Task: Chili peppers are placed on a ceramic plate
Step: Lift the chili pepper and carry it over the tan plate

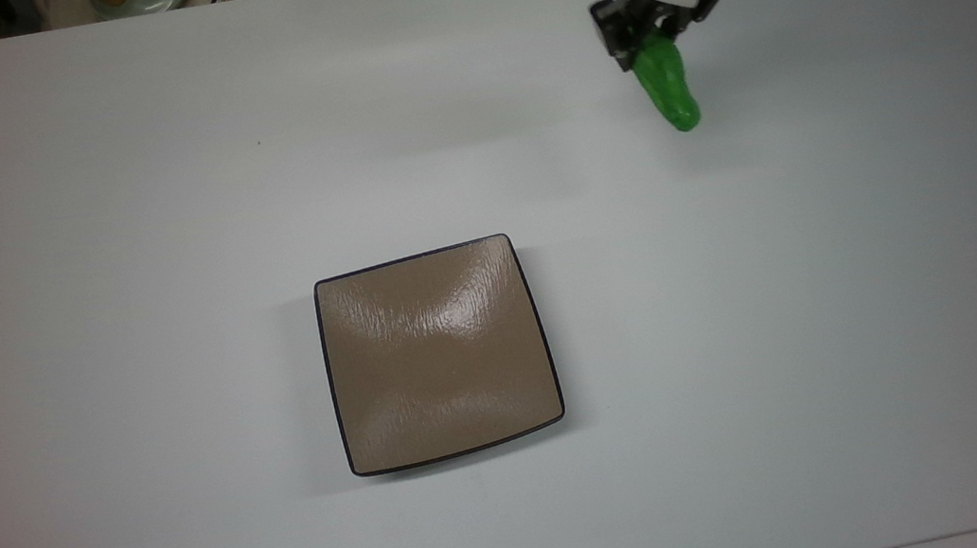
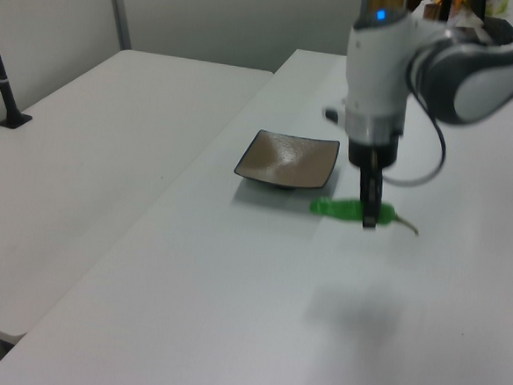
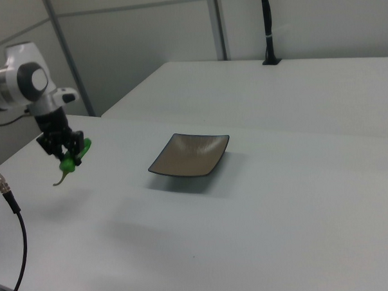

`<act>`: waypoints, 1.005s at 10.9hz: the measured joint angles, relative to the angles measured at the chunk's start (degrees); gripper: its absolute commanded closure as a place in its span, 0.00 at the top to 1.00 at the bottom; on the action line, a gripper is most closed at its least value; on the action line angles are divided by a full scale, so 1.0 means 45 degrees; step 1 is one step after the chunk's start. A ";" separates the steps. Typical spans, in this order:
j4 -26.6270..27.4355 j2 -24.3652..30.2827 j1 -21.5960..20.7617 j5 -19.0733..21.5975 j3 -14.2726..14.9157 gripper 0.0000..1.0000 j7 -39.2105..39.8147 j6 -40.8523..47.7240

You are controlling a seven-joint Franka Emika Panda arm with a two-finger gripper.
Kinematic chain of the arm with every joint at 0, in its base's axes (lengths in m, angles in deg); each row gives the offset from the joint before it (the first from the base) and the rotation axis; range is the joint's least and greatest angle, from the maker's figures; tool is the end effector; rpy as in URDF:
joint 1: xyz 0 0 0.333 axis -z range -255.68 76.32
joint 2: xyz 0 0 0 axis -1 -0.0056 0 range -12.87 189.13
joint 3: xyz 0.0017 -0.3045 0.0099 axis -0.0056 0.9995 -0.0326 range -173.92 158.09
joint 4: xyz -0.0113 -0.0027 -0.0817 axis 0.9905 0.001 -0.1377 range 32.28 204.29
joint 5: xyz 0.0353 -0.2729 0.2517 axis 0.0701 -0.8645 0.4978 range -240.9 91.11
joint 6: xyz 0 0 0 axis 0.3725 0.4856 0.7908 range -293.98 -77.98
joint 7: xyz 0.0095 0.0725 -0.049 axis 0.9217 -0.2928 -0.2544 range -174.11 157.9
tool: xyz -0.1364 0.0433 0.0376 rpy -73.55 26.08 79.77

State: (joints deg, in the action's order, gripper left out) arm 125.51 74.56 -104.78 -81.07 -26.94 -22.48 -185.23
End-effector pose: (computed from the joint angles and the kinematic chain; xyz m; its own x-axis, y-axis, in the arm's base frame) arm 0.5068 0.3148 0.4102 0.9304 0.3620 -0.0577 0.3644 -0.9304 0.0402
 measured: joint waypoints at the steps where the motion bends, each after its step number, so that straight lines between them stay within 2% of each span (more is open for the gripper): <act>1: -0.0682 0.0034 0.0030 0.0050 0.0482 0.07 0.0451 0.0665; 4: -0.2312 0.0026 0.0163 0.0973 0.2512 0.07 0.2635 0.2018; 6: -0.2609 -0.0096 0.0212 0.1163 0.3554 0.07 0.3371 0.2155; 9: -0.3264 -0.0882 0.0409 0.1164 0.4283 0.07 0.3604 0.2110; 11: -0.3716 -0.1633 0.0845 0.1196 0.4327 0.07 0.3616 0.1067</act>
State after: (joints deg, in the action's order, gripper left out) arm 108.79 67.21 -100.98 -75.69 -7.47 -6.21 -180.43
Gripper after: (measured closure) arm 0.564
